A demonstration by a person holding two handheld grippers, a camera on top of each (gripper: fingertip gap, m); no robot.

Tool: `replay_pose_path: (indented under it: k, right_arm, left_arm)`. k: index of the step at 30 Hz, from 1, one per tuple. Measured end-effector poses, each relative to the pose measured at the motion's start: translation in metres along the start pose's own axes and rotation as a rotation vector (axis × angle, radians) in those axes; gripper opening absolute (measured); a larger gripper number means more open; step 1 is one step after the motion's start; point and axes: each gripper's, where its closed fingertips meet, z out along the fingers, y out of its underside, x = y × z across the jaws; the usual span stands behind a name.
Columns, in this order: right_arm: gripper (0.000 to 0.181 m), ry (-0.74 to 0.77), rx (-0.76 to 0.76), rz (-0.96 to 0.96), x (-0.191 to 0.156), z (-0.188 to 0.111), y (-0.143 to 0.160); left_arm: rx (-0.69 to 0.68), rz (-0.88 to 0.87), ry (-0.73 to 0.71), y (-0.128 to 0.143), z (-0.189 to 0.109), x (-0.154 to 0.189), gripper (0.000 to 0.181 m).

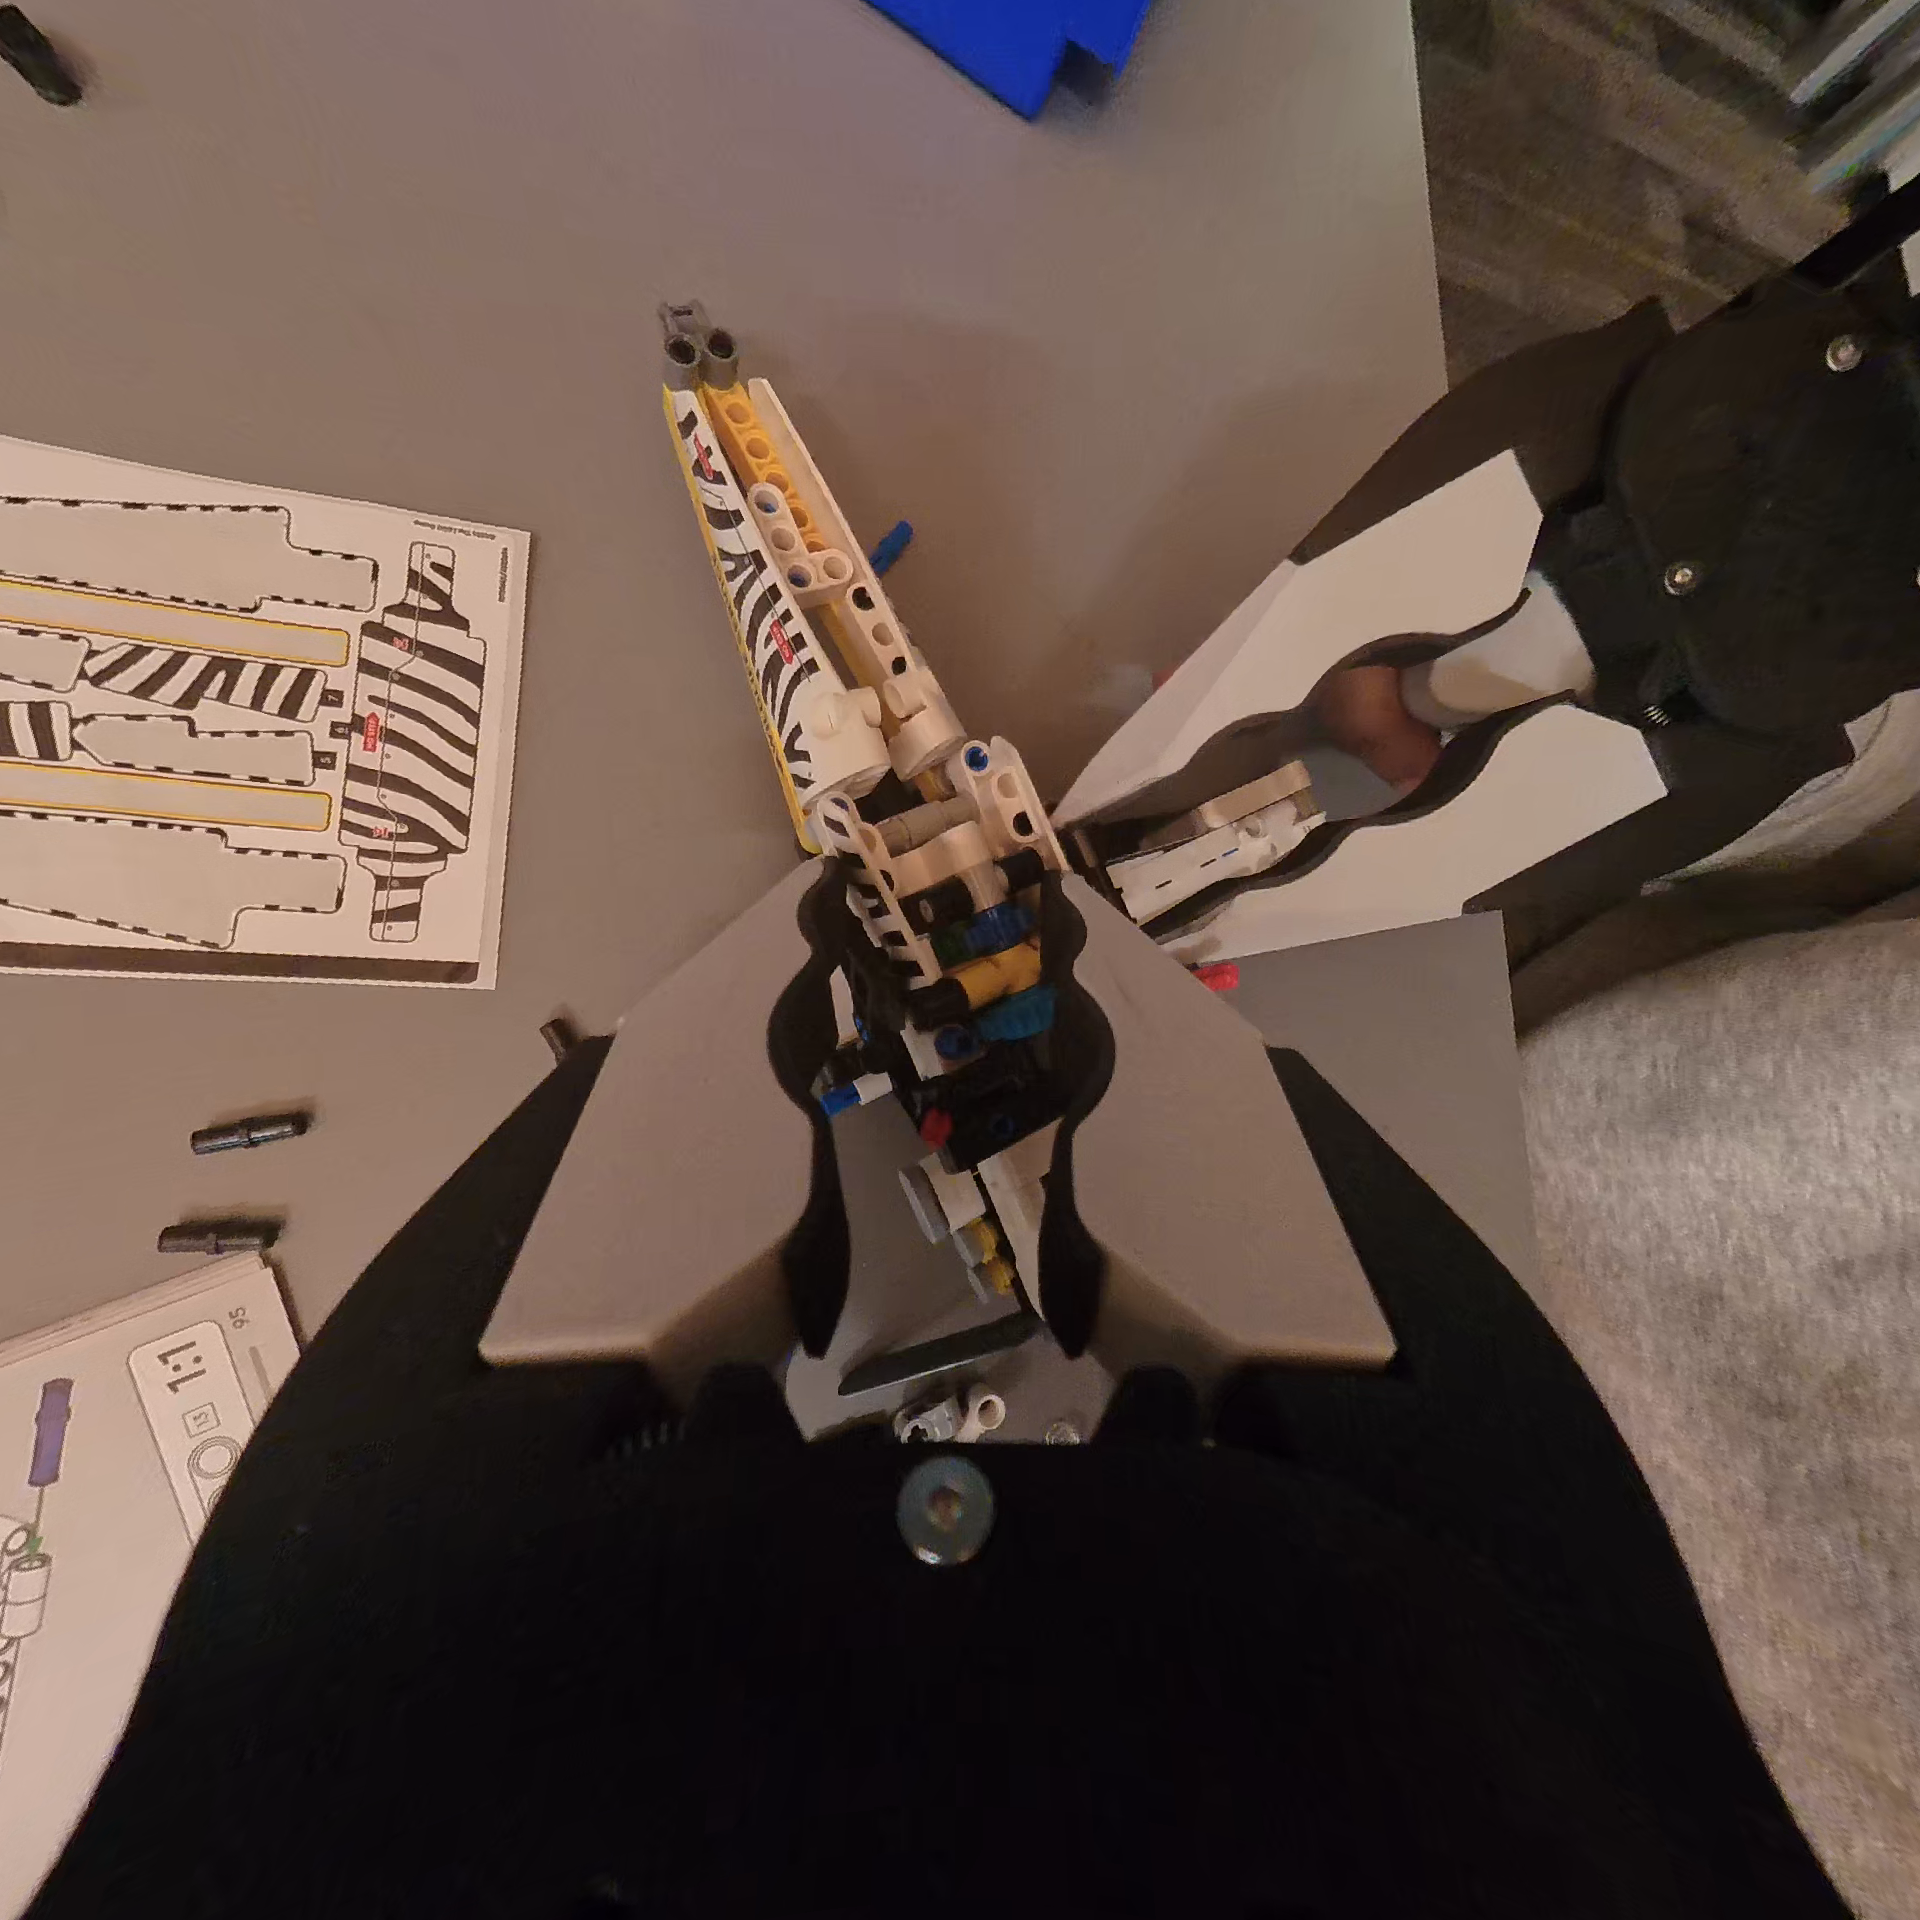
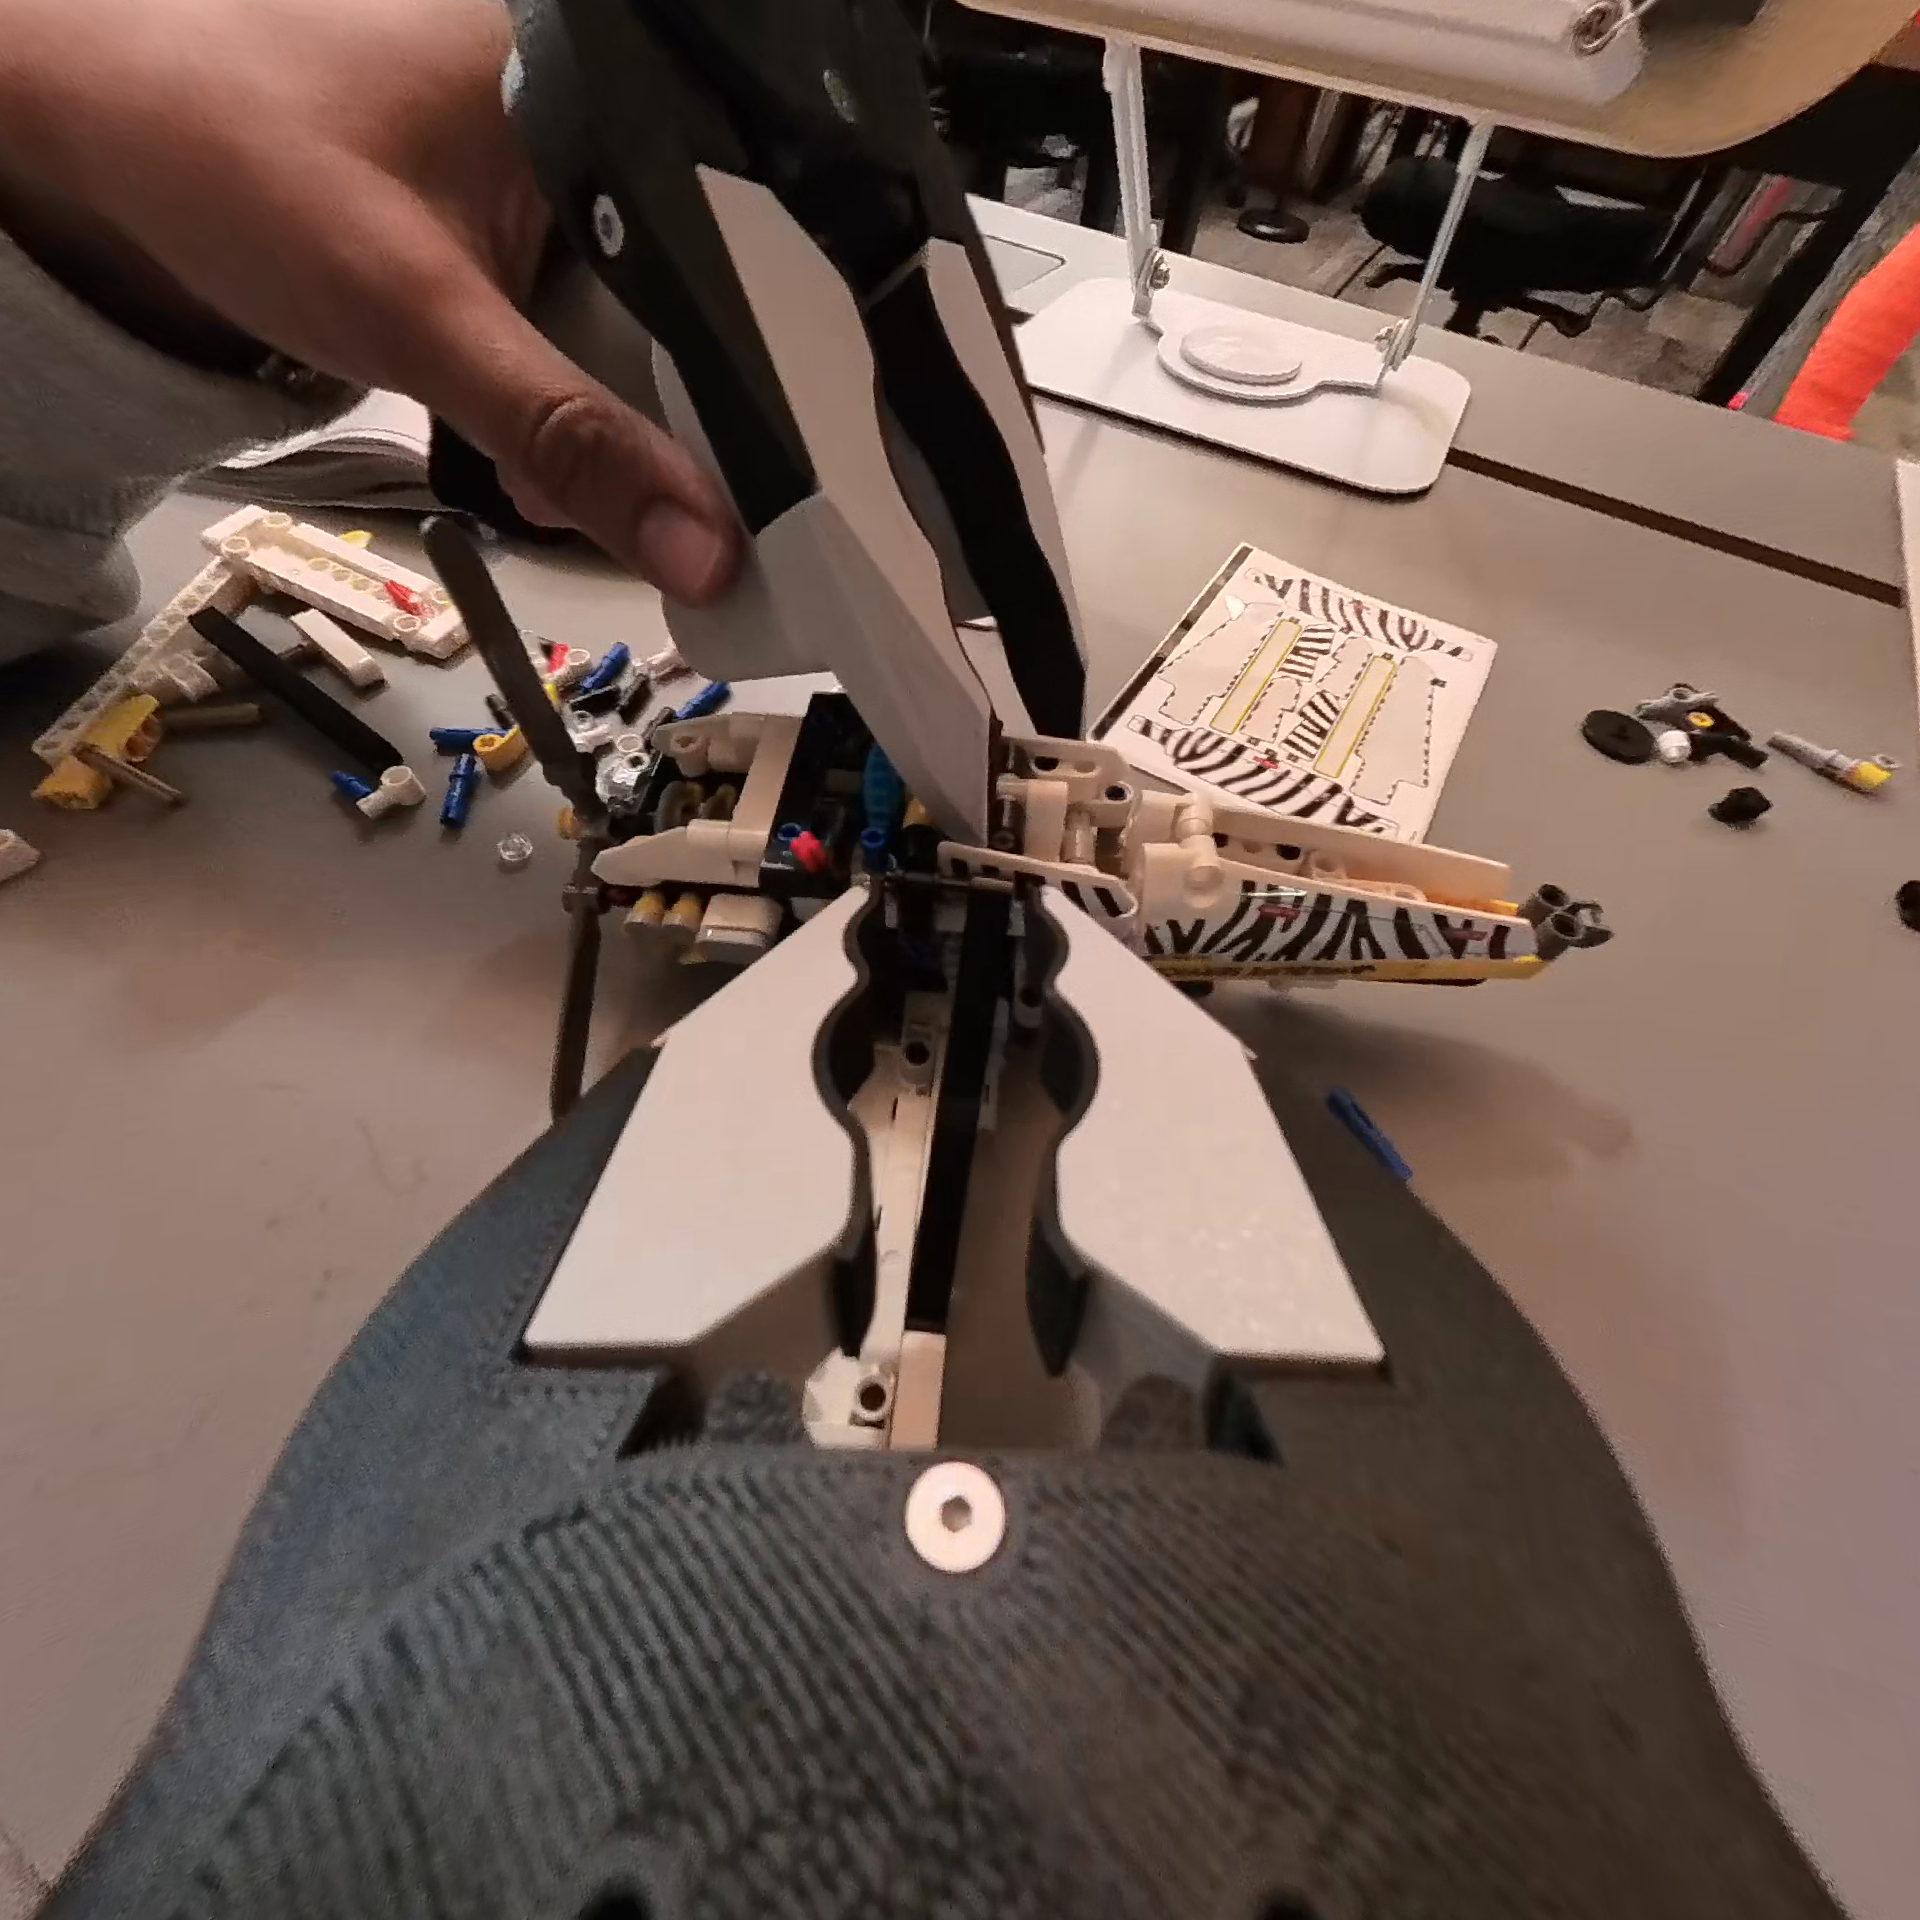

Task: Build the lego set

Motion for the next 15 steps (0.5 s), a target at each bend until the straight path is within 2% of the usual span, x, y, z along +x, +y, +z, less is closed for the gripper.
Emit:
replay_pose_path:
  k: [15]
  right_arm:
    - [0.019,0.013,-0.022,-0.072,-0.0005,0.0000,0.0016]
  left_arm:
    - [0.011,-0.004,-0.006,-0.0016,0.0007,0.0009,0.035]
